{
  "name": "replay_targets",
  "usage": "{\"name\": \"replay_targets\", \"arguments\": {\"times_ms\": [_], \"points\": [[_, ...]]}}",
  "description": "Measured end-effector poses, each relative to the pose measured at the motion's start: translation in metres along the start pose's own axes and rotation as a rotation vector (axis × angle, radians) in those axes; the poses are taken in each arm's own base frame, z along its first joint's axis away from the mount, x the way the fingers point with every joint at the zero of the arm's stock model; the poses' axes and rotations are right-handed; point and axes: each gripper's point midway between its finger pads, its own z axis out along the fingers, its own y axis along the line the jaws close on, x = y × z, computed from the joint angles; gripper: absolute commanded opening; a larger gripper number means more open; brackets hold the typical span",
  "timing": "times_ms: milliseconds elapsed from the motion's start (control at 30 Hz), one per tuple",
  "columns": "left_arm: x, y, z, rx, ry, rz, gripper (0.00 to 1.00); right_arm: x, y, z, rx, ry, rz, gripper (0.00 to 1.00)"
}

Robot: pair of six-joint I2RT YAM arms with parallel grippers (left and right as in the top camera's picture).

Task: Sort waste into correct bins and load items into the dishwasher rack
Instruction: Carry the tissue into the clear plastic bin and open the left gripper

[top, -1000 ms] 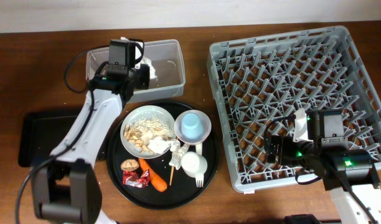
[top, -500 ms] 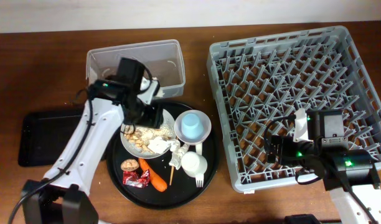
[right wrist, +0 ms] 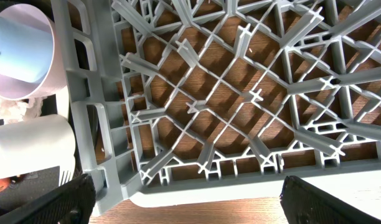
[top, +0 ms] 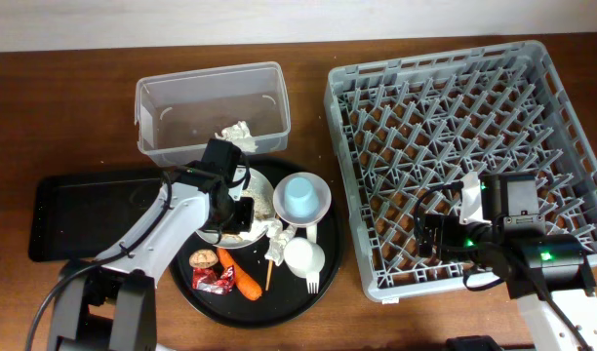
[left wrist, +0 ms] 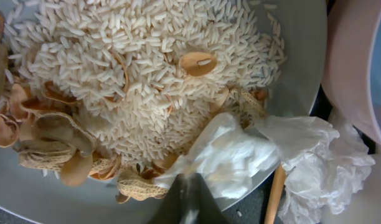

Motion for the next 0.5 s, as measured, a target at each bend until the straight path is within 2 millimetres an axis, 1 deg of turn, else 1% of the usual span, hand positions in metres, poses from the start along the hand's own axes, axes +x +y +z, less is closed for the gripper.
{"name": "replay_targets", "arguments": {"times_ms": [100, 133, 167, 200, 233, 300, 333, 400, 433, 500], "points": [[0.005, 0.001, -0.001, -0.004, 0.020, -0.002, 0.01, 0.000, 0.000, 0.000, 0.000, 0.000, 0.000, 0.98], [0.013, 0.002, -0.007, -0.011, 0.065, -0.008, 0.01, 0.000, 0.000, 0.000, 0.000, 0.001, 0.000, 0.98], [0.012, 0.001, -0.014, -0.013, 0.073, -0.010, 0.00, 0.001, 0.000, 0.000, 0.000, 0.003, 0.000, 0.98], [-0.003, -0.002, -0.032, -0.008, 0.041, -0.012, 0.00, 0.000, 0.000, 0.000, 0.000, 0.001, 0.000, 0.98], [-0.029, -0.004, -0.057, 0.004, -0.046, -0.015, 0.00, 0.000, 0.000, 0.000, 0.000, 0.000, 0.000, 0.98], [-0.054, -0.003, -0.084, 0.001, -0.145, -0.021, 0.01, 0.000, 0.000, 0.000, 0.000, 0.000, -0.001, 0.98], [-0.088, 0.003, -0.113, -0.026, -0.285, -0.028, 0.00, 0.000, 0.000, 0.000, 0.000, 0.000, 0.000, 0.98], [-0.122, 0.015, -0.138, -0.066, -0.446, -0.046, 0.00, 0.000, 0.000, 0.000, 0.000, -0.001, 0.000, 0.98], [-0.144, 0.023, -0.151, -0.091, -0.552, -0.062, 0.01, 0.000, 0.000, 0.000, 0.000, 0.000, 0.000, 0.98], [-0.166, 0.033, -0.160, -0.116, -0.643, -0.082, 0.02, 0.000, 0.000, 0.000, 0.000, 0.000, 0.000, 0.98]]}}
